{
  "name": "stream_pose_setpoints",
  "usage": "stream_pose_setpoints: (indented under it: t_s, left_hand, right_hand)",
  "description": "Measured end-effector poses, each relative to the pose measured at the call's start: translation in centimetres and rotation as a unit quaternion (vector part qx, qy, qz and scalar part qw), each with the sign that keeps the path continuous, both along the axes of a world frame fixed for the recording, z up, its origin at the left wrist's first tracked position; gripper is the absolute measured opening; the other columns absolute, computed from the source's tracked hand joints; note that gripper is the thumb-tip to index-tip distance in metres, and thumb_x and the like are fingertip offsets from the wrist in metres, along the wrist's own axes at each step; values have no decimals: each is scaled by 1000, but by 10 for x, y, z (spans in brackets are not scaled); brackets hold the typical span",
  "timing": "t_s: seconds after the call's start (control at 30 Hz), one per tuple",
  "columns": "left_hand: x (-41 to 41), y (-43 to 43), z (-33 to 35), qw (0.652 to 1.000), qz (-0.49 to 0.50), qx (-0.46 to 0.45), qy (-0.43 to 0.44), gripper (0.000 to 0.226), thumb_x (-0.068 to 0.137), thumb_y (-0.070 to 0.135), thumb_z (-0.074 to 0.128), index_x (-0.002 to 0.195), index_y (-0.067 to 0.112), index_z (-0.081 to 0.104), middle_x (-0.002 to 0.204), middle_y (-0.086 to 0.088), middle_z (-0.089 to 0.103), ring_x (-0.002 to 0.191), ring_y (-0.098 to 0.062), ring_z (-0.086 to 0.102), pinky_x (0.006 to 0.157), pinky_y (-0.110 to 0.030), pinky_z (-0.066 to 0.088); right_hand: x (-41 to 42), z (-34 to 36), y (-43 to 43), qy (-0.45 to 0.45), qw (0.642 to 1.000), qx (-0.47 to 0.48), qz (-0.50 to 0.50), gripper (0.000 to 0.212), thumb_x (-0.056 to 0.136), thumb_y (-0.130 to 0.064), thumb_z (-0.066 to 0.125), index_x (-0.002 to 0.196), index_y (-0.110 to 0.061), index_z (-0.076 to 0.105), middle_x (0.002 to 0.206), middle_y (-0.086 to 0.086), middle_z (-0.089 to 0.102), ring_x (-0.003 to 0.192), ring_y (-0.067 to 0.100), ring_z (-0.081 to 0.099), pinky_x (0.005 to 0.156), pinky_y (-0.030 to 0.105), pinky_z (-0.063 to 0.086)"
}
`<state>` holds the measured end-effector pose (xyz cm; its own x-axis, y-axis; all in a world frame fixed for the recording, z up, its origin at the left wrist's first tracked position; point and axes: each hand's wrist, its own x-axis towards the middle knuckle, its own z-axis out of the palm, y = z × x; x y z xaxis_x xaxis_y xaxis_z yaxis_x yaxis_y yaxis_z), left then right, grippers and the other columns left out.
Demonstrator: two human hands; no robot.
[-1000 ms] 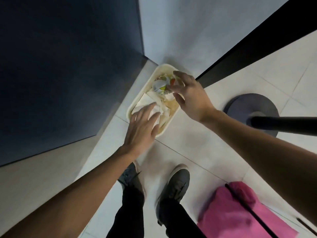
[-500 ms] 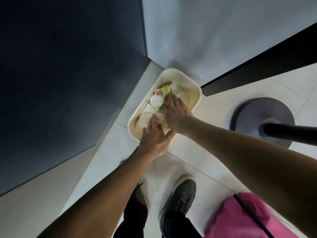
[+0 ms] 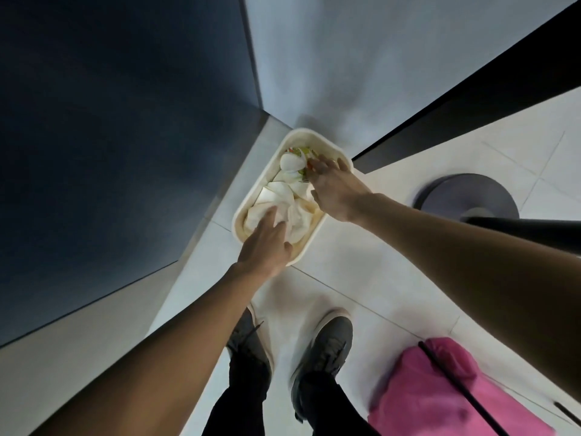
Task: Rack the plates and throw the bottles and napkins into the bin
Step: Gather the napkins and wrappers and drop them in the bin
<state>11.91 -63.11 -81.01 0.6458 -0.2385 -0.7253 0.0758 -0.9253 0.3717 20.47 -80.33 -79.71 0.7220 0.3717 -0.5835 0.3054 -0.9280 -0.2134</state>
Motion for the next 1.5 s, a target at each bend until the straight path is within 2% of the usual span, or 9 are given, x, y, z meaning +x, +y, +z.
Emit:
stream_pose_setpoints:
  t_s: [0.2,0.4,0.63,0.73,0.9,1.1,1.27,1.37,1.5]
  left_hand:
    - [-8,5,59,999,-2,-14,-38,46,102,26,44,147,17,38,165,6,7,140,-20,38,93,-41,50]
    - [-17,10,121,986,123,-88,-74,39,99,17,52,138,15,52,150,4,40,134,-17,43,104,-33,41]
    - [-38,9,224,927,321,-184,-63,24,92,-1,56,100,14,73,98,2,73,93,-10,66,77,-5,43]
    - [-52,7,283,902,361,-223,-71,22,91,-2,60,87,16,73,84,6,73,82,-6,66,73,-12,48]
    - [-67,6,381,879,409,-232,-84,25,90,1,61,89,23,73,84,9,73,87,-17,67,80,-28,52]
    - [-82,2,500,853,436,-246,-147,25,96,3,54,95,19,73,75,10,73,71,-10,68,72,-22,54]
    - [-87,12,574,819,453,-278,-216,27,96,2,55,91,21,74,75,4,72,68,-14,68,70,-26,55]
    - [-83,18,606,808,448,-288,-252,24,96,3,57,94,19,74,76,2,73,70,-15,69,71,-25,56]
    - [-74,34,641,788,458,-294,-287,20,96,5,58,96,17,73,76,0,72,69,-13,68,65,-14,49]
  right_hand:
    - [-20,55,-18,10,998,41,-47,80,95,-20,54,156,-6,3,162,17,10,151,31,7,122,43,13]
    - [-44,125,-14,19,994,78,-74,60,95,-20,54,150,-10,32,155,16,27,144,33,23,117,41,27]
    - [-88,226,-2,39,975,167,-141,43,95,-19,53,138,-14,52,140,5,49,127,26,44,105,38,41]
    - [-107,279,-2,29,965,202,-166,36,96,-18,52,132,-15,57,134,2,54,122,22,48,102,32,41]
    - [-121,379,-12,6,949,245,-199,27,97,-16,51,121,-15,65,123,-1,63,117,17,52,96,21,37]
    - [-146,488,-9,0,930,300,-212,21,97,-16,54,106,-18,73,112,-7,70,105,7,60,93,20,44]
    - [-139,562,12,-51,905,376,-194,18,98,-19,56,92,-16,73,90,-10,71,87,4,60,76,16,45]
    - [-121,595,29,-70,902,398,-155,16,99,-21,55,97,-18,71,87,-19,64,85,-2,59,76,10,41]
    - [-93,628,51,-75,899,413,-124,18,100,-23,54,103,-20,71,93,-12,69,89,4,63,81,21,51]
